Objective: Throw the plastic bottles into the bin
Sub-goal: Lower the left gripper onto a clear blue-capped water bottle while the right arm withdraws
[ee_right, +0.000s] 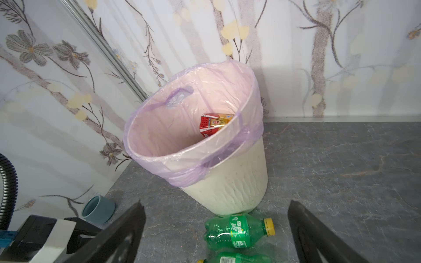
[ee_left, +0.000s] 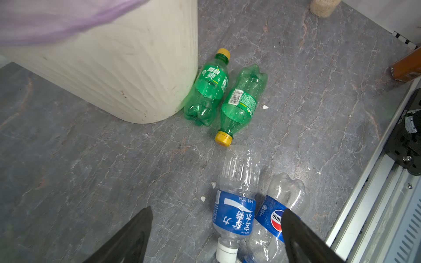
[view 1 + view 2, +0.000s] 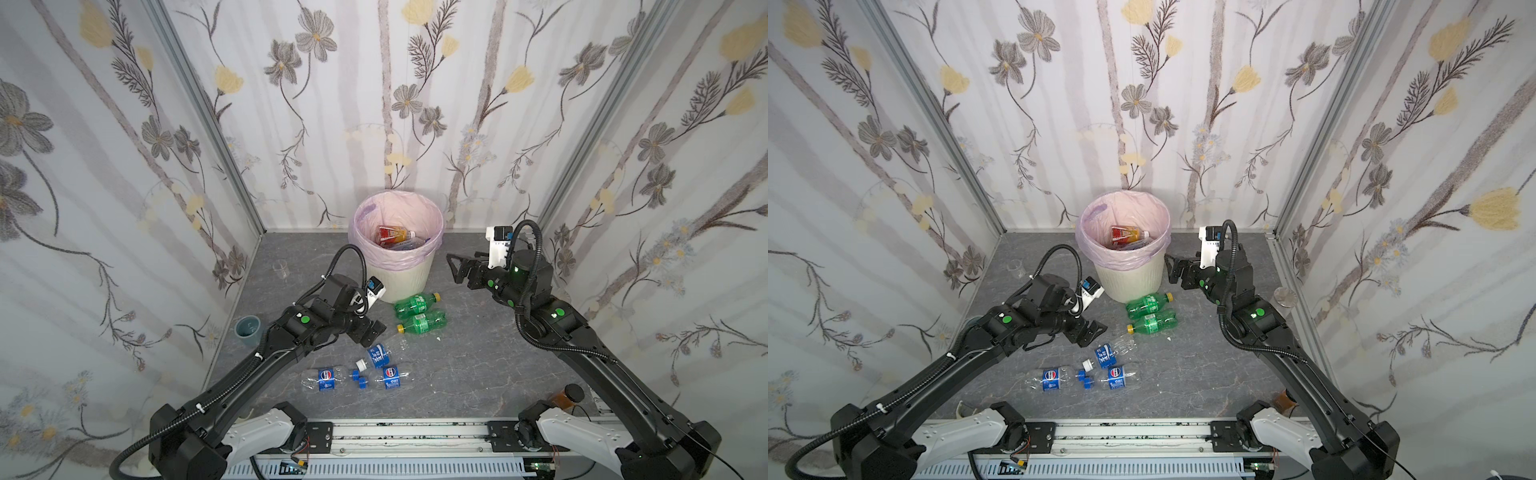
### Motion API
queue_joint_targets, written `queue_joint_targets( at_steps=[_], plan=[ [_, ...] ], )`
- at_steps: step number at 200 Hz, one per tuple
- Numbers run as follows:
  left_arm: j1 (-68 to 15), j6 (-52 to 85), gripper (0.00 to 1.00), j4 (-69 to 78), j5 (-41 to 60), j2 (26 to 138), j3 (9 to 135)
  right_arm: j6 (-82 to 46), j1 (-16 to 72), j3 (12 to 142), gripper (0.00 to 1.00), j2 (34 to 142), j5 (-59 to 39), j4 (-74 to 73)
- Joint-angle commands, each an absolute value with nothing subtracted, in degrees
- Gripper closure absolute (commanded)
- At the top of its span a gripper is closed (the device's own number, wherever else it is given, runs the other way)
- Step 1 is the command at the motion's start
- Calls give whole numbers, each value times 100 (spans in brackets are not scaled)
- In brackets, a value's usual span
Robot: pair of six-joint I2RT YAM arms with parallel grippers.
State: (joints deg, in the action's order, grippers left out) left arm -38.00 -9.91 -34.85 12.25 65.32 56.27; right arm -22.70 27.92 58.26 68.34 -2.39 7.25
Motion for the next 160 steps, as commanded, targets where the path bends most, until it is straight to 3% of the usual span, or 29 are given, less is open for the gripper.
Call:
queue_joint_targets(
  at_steps=[1,76,123,160],
  plan=[
    [-4058,-582,14,-3460,899,6855,5595,-2426,2667,5554,1,6595,-167,404],
    [-4822,569,16,-3030,325,8009,5256,-2458,2237,4878,0,5884,-193,431],
    [-4930,903,16,-2191,167,8668,5007,-2504,2114,4609,0,5641,-307,437],
    [-4944,902,22,-1915,66,9038,4890,-2505,2021,4470,0,5446,-333,471]
  ],
)
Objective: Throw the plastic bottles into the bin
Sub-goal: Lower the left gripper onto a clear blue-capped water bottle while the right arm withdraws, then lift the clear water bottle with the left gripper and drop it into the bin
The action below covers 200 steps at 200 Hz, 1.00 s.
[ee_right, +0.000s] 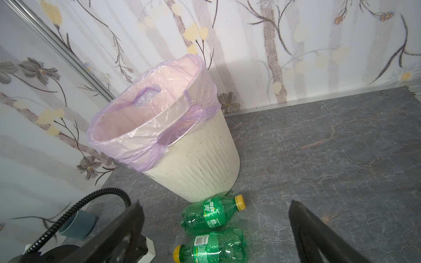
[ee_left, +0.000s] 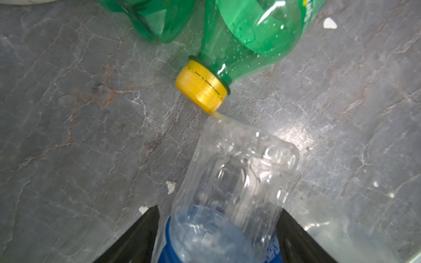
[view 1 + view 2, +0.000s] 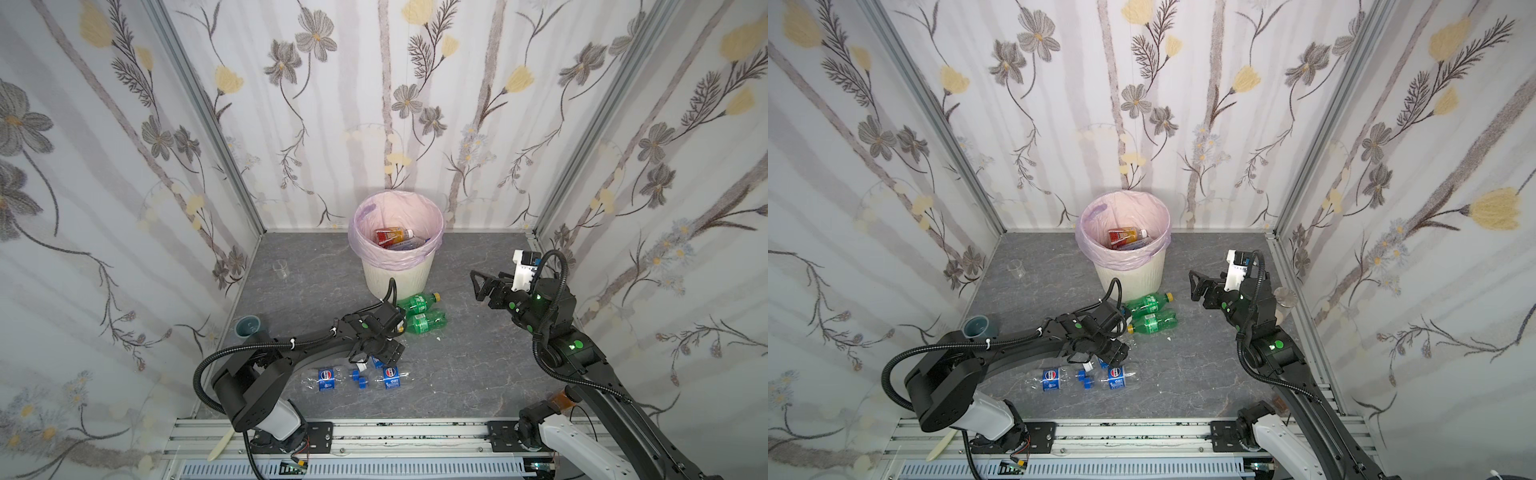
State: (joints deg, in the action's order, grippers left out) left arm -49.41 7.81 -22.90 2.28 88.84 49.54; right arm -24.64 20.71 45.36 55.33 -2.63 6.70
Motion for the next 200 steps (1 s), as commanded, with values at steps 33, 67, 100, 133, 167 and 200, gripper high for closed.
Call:
queue_joint_targets(
  at_steps=[33,67,100,133,167,200],
  plan=[
    [-4948,847,30,-1792,-111,9169,4774,-2522,1961,4386,0,5388,-390,461],
    [-4948,860,39,-1740,-352,8972,4721,-2547,1947,4359,0,5392,-421,442],
    [-4948,887,42,-1741,-607,8570,4667,-2543,1935,4359,0,5466,-517,439],
    [-4942,962,43,-1765,-790,7857,4697,-2561,1937,4137,0,5510,-580,438],
    [-4850,1081,41,-1750,-1219,6717,4803,-2587,1942,4026,0,5572,-602,448],
    [-4764,1166,41,-1758,-1818,5593,5097,-2597,1935,4017,0,5666,-633,459]
  ],
)
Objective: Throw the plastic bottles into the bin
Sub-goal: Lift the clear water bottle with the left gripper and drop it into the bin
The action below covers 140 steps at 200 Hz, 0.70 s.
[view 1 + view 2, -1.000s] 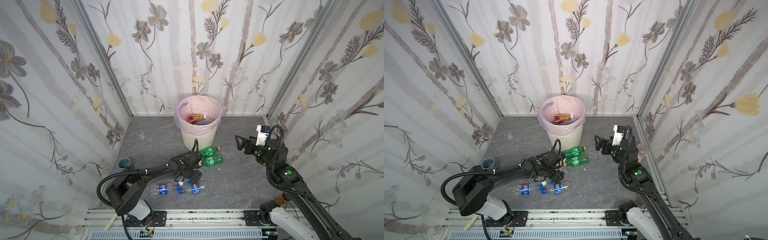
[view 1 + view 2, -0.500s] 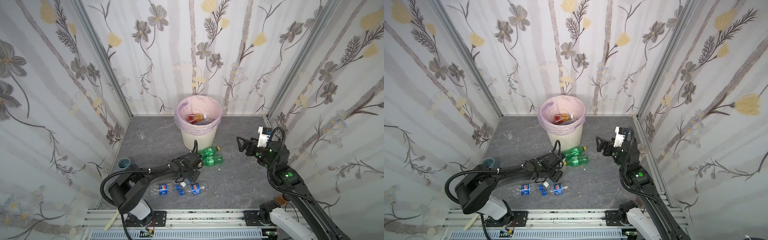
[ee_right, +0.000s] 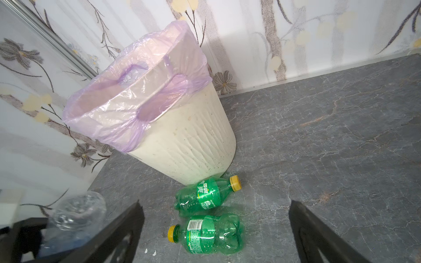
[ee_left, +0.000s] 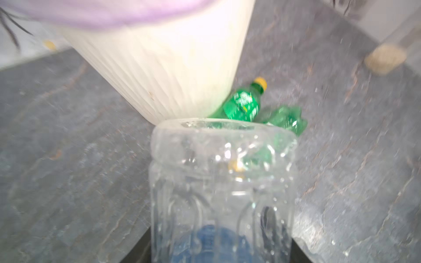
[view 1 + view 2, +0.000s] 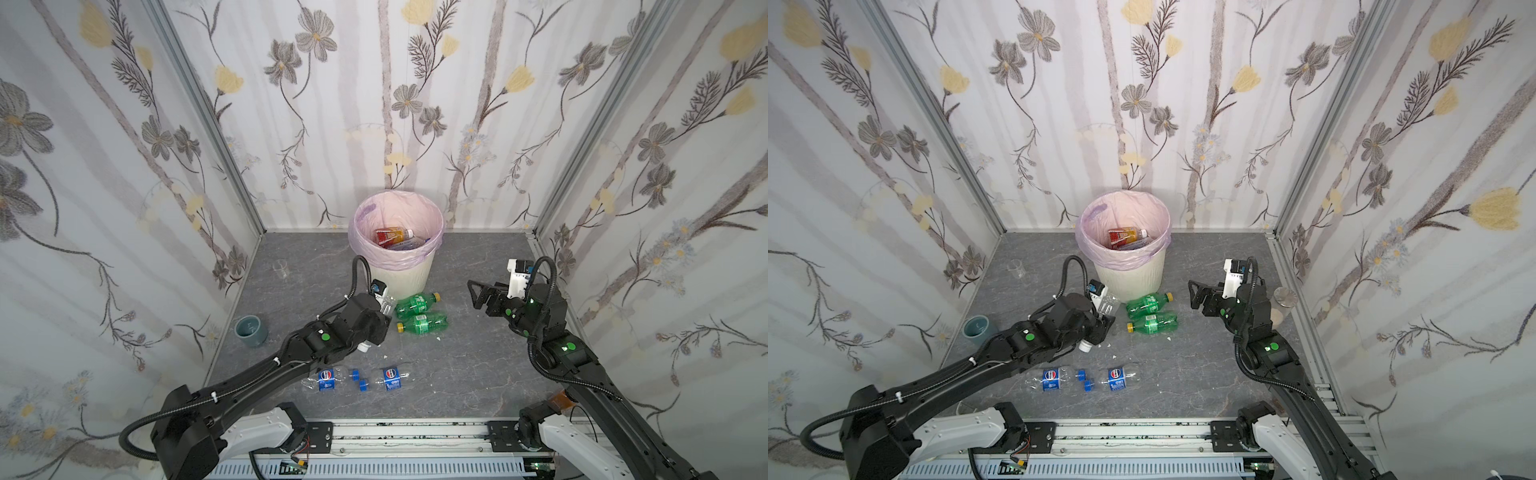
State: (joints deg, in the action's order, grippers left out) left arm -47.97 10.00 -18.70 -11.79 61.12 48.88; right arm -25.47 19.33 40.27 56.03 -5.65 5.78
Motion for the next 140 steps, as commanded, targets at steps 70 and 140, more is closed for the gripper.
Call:
queue_joint_targets(
  at_steps=[70,140],
  plan=[
    [-4764,1131,43,-1453,-3176,3802,5401,-2419,1934,4261,1,5987,-692,670],
    [-3565,612,40,200,-1246,6632,7870,-2265,1961,4529,3,6235,-866,896]
  ],
)
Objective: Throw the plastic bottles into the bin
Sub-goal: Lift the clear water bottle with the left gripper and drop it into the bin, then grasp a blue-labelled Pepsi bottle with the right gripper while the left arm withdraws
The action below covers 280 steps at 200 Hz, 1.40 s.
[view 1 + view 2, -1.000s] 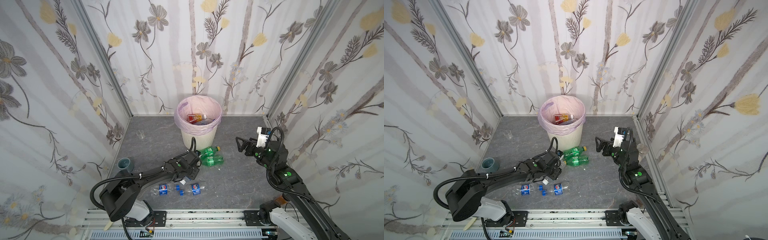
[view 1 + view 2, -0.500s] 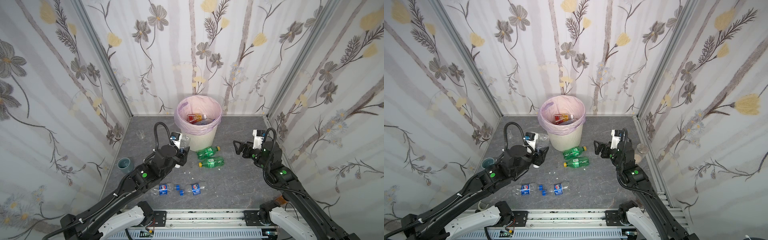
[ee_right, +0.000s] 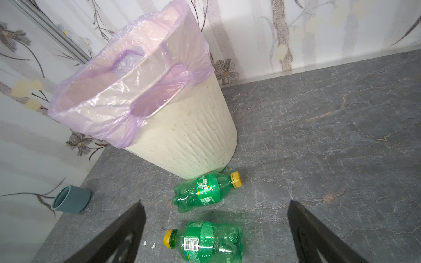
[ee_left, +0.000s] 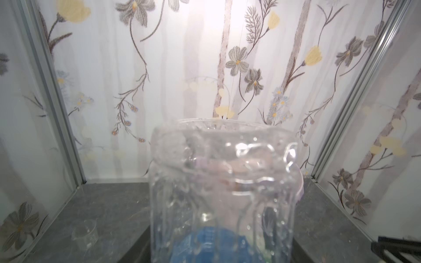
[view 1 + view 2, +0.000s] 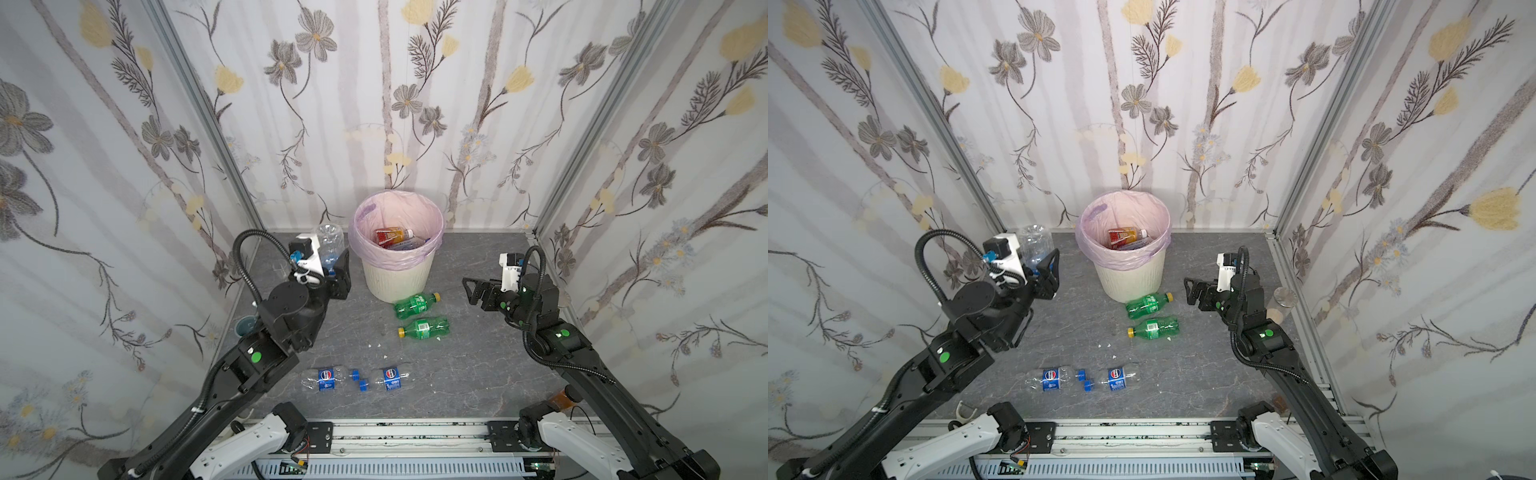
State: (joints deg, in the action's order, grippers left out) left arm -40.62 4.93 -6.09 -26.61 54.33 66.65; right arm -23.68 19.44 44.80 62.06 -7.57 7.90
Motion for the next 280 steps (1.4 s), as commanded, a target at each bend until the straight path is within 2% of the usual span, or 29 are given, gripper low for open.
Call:
queue_joint_targets(
  at_steps=[1,11,17,25,34,38,47,56,117,149,206,226,249,280],
  plan=[
    [-3545,609,40,205,-1207,6718,7965,-2258,1965,4527,3,6229,-863,905],
    [-3334,598,40,221,-890,7563,8749,-2266,1971,4494,3,6172,-862,960],
    [-3187,641,36,169,-591,8089,9235,-2283,1977,4455,4,6124,-876,987],
    [-2983,784,24,-33,-96,8746,9907,-2314,1993,4402,4,6044,-889,1009],
    [-2856,866,3,-551,350,9434,10753,-2344,1986,4360,4,5948,-905,1036],
    [-2828,847,0,-853,485,9706,11131,-2357,1993,4359,4,5903,-905,1064],
    [-2828,759,0,-1422,623,10127,11744,-2380,1996,4178,4,5801,-892,1134],
    [-2832,750,0,-1597,674,10198,11793,-2382,2004,4126,4,5689,-862,1204],
    [-2821,486,0,-1568,157,8755,9925,-2047,2079,4038,5,5622,-1199,1195],
    [-2762,393,0,-1582,-60,7860,8829,-1656,2420,4250,6,5775,-1207,1407],
    [-2315,-63,0,-1862,35,6128,6615,-980,3597,4653,7,6146,-1053,1677],
    [-2276,-542,0,-2384,227,5895,6376,-890,4166,4691,7,6279,-1255,1753],
    [-2269,-736,0,-2705,-111,5764,6186,-878,5083,4625,7,6488,-1286,1832],
    [-2269,-650,0,-2722,-289,5643,5858,-932,5891,4653,7,7064,-1200,1833]
  ],
)
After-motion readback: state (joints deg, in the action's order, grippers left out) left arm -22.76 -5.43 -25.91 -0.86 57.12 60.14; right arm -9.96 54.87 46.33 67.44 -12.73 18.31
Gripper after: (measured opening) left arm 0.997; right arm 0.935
